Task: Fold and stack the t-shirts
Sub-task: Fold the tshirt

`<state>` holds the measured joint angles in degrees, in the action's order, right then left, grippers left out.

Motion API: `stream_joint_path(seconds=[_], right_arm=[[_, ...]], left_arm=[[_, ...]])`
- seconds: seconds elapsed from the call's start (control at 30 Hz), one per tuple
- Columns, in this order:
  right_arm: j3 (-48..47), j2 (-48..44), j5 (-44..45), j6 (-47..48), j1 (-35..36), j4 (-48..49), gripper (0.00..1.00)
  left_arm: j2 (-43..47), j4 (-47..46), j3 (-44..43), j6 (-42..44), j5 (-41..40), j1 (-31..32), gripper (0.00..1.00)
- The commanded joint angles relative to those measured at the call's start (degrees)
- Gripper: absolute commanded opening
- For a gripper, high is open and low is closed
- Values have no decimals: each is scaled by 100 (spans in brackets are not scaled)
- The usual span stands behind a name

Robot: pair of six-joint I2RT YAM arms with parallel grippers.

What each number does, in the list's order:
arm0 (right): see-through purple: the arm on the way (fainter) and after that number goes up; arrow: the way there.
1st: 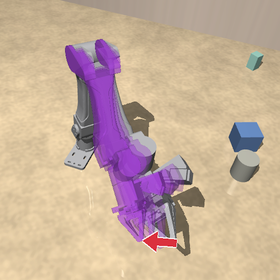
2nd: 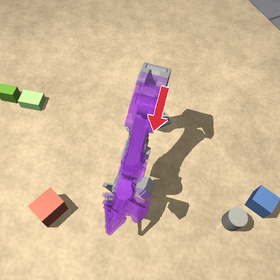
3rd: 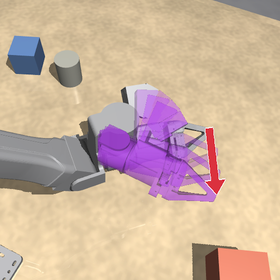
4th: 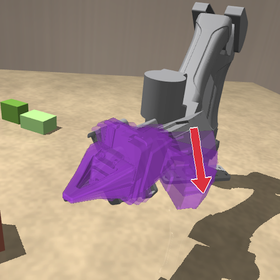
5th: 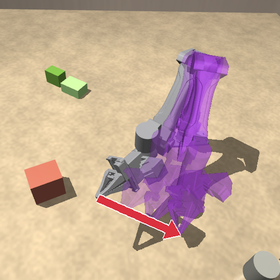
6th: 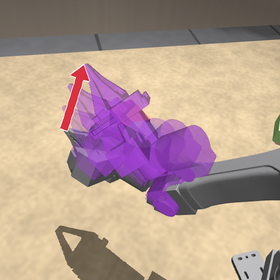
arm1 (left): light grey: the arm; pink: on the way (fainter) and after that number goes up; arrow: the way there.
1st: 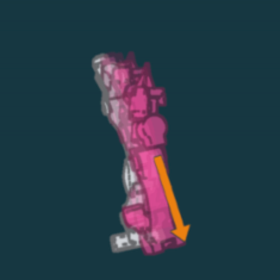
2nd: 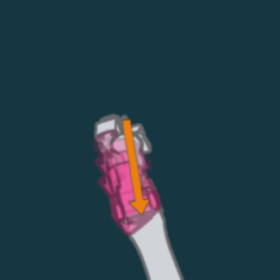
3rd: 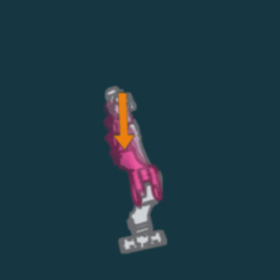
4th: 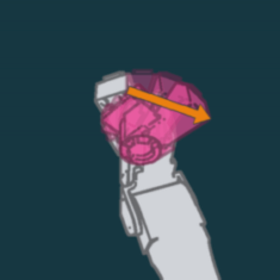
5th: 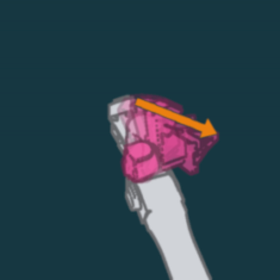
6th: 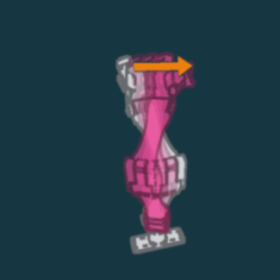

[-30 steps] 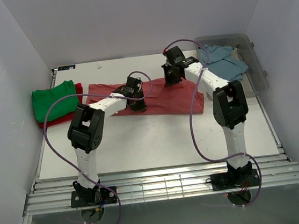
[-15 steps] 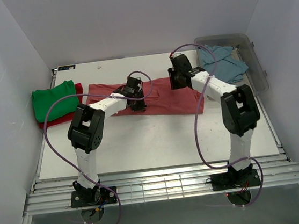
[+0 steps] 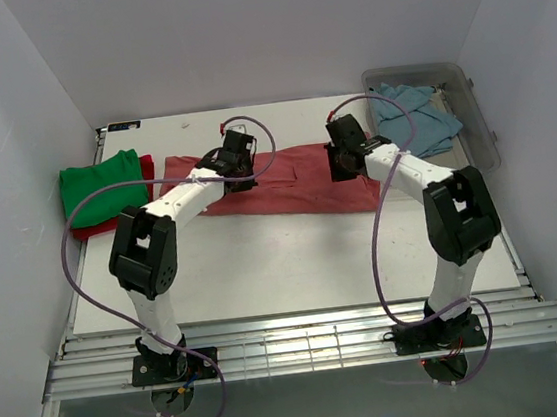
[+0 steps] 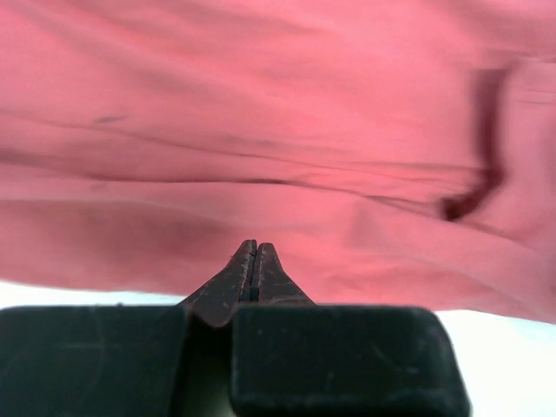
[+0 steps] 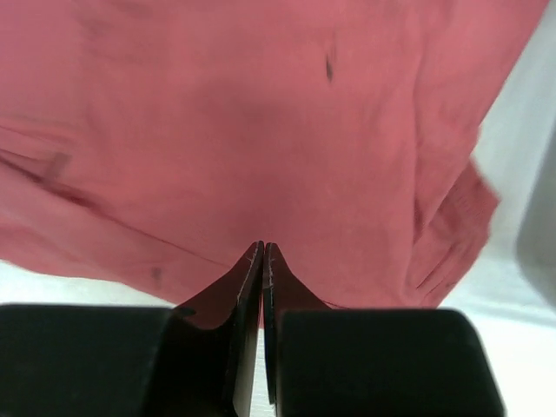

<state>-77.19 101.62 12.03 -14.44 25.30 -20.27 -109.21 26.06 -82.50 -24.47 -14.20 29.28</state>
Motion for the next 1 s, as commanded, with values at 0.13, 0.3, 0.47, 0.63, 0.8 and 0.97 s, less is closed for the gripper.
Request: stream_joint_path(seconds=[0.13,0.3,0.47,0.63,0.8,0.97], right_arm=[[-305,867,-8,-332,28,-749,8],[-341,1113,176,-446,19,-935,8],[-315,1254,413,-464,19,-1101,8],[-306,1404,449,-481,-7,-1163,8],[-367,1562,484,-481,-16,-1225,8],[-464,1694,519,-446,-78,-1304,8]], left_arm=[[313,618,559,223,-681,-633,0],[304,681,796,197,-848,-1134,0],[207,575,735,319,-822,-1565,0],[23,470,604,469,-892,-1653,0],[-196,391,612,601,-1032,-1662,0],[-346,443,674,619,-1173,-1715,0]])
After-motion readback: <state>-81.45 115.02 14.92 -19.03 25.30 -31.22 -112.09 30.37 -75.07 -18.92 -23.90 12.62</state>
